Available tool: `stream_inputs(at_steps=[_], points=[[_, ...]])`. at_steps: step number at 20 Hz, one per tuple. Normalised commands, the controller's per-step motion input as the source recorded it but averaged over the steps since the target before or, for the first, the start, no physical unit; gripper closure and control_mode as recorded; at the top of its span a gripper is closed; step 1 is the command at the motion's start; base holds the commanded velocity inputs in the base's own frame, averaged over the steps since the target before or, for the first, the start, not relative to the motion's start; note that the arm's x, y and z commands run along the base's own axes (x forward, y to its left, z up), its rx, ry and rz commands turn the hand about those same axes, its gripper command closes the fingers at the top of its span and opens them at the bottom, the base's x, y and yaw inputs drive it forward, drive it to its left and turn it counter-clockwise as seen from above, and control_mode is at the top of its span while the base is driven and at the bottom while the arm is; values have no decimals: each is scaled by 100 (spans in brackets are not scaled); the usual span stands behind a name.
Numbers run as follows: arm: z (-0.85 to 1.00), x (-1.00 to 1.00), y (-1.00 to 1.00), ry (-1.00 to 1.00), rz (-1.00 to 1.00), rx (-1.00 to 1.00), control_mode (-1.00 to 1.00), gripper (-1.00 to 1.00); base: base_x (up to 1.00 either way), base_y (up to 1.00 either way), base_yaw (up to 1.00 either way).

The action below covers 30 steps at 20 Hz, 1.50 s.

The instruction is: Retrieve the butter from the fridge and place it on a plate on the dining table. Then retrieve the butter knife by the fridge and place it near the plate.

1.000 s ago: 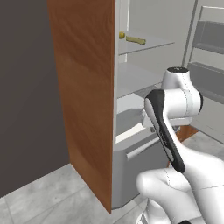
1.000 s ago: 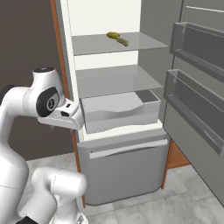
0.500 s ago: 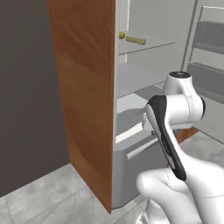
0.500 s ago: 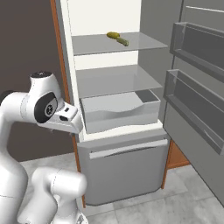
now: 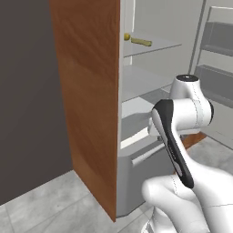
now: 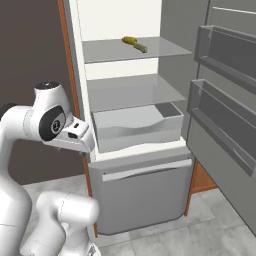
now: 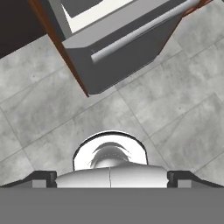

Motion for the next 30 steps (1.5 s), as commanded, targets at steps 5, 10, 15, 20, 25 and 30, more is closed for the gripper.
stream_inputs(at_steps=[5,10,15,20,25,30], points=[[0,0,0,0,0,0,100,-100,23,-44,19],[0,0,0,0,0,0,100,-100,22,-43,23],[0,0,0,0,0,0,100,-100,35,-41,32],[0,0,0,0,0,0,100,-100,31,-42,45],[0,0,0,0,0,0,100,-100,14,-31,43],[0,0,0,0,0,0,100,-100,6,-37,15]])
